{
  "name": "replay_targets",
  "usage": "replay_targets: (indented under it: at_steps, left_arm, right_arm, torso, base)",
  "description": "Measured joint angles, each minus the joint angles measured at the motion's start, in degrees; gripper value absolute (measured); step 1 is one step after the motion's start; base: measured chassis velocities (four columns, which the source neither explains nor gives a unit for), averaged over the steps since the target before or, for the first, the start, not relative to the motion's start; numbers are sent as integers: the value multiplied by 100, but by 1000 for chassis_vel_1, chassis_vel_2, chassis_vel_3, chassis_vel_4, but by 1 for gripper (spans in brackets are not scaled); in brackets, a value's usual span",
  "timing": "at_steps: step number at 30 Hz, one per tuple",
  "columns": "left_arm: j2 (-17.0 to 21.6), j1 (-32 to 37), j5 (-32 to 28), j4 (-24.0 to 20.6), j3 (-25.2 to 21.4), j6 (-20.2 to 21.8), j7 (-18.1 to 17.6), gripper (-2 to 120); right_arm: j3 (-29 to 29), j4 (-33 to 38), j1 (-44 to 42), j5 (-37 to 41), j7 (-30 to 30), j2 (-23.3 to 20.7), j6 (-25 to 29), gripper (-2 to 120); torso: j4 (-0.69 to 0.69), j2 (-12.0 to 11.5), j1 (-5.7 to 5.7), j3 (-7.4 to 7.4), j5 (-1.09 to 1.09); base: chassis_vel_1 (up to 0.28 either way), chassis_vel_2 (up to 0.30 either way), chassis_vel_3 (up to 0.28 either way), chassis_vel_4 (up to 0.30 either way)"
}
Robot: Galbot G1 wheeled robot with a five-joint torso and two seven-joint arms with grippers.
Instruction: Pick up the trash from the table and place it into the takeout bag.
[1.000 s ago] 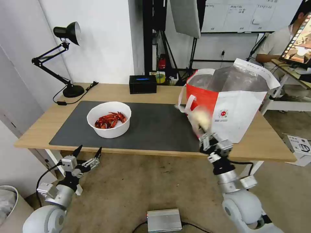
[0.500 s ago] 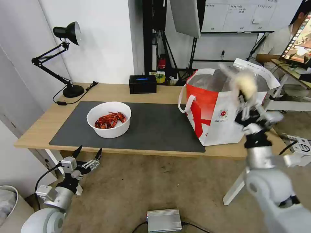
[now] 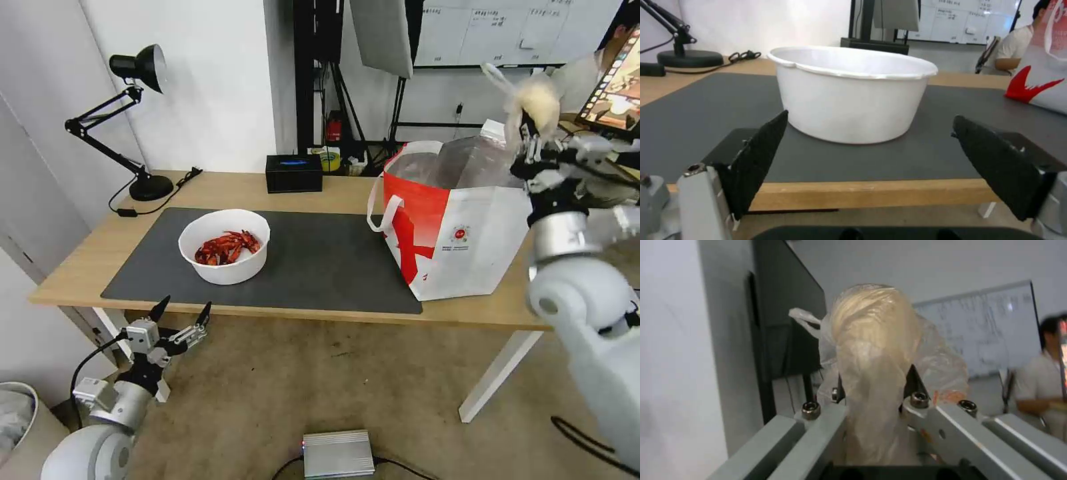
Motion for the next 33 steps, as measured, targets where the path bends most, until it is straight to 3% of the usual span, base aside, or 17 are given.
replay_targets:
  at_steps: [9, 13, 16, 20, 25, 28, 33]
  left_arm:
    - [24, -12, -34, -9, -30, 11, 0, 100]
    - [33, -15, -52, -9, -38, 14, 2, 100]
    - [33, -15, -55, -10, -40, 16, 2, 100]
    - [33, -8, -82, -24, -67, 19, 5, 100]
    - [39, 15, -117, -28, -105, 19, 14, 100]
    - [45, 38, -148, -34, -146, 20, 24, 100]
    - [74, 77, -156, -59, -196, 19, 31, 100]
  right_arm:
    - [-631, -590, 1136, 704, 539, -72, -708, 4]
    - [-1067, -860, 1804, 994, 983, -91, -1519, 4]
    - [-1142, -908, 1905, 1062, 1056, -92, -1707, 4]
    - [-1403, -1073, 2236, 1443, 1350, -58, -2526, 4]
    - [-1476, -1104, 2314, 1659, 1449, -17, -2903, 4]
    - [-1520, -1120, 2329, 1767, 1550, 31, -3003, 11]
    - [-1521, -1096, 2270, 1802, 1632, 39, -3038, 32]
  torso:
    - [0, 0, 0, 0, -1]
    - [0, 0, 0, 0, -2]
    - [0, 0, 0, 0, -2]
    - [0, 0, 0, 0, -2]
    - [0, 0, 0, 0, -2]
    - [1, 0, 0, 0, -2]
    - [0, 0, -1, 0, 0]
  base:
    - [0, 0, 0, 0]
    - [0, 0, 0, 0]
    - [0, 0, 0, 0]
    - [0, 0, 0, 0]
    - [0, 0, 0, 0]
    - [0, 0, 0, 0]
    - [0, 0, 0, 0]
